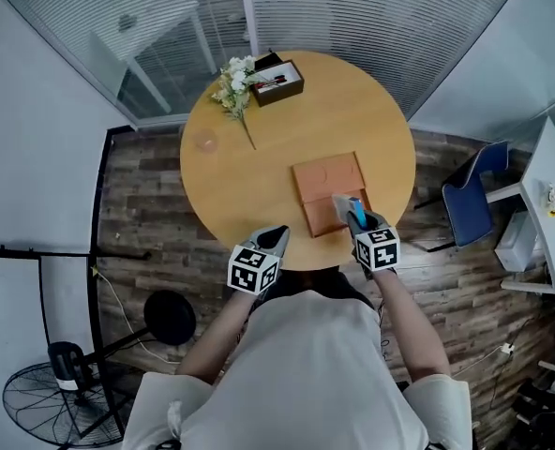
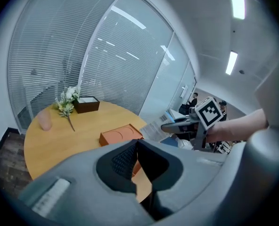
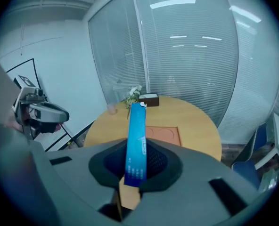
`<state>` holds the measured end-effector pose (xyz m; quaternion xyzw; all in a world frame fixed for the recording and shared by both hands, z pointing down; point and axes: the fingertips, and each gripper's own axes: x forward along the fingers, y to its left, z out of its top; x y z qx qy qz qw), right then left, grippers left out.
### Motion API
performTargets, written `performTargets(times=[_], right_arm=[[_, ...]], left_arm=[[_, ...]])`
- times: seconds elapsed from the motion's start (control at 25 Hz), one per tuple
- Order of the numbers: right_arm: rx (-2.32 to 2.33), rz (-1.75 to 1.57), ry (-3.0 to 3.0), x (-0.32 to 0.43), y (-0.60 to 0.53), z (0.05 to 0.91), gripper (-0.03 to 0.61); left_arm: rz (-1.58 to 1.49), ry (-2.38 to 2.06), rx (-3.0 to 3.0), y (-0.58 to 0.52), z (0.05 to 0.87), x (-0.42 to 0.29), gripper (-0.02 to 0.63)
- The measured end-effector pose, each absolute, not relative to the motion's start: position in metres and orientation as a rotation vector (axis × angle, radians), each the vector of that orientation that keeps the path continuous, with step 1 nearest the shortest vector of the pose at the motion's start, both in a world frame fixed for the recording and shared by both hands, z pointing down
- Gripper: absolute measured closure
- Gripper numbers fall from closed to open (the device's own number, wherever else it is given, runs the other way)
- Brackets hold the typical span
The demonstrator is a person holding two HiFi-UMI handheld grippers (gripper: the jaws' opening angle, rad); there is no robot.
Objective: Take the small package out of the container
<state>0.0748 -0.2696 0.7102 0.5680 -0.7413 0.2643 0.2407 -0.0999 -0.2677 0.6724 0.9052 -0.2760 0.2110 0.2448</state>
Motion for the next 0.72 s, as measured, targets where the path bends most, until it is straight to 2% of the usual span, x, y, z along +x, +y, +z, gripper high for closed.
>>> performTargets(times=[0.72], right_arm=[[1.756, 0.335, -2.279, 0.152, -0.241, 0.545, 0.528]], left_arm=[[0.344, -1.007, 2.557, -0.257, 0.552, -0.057, 0.595]])
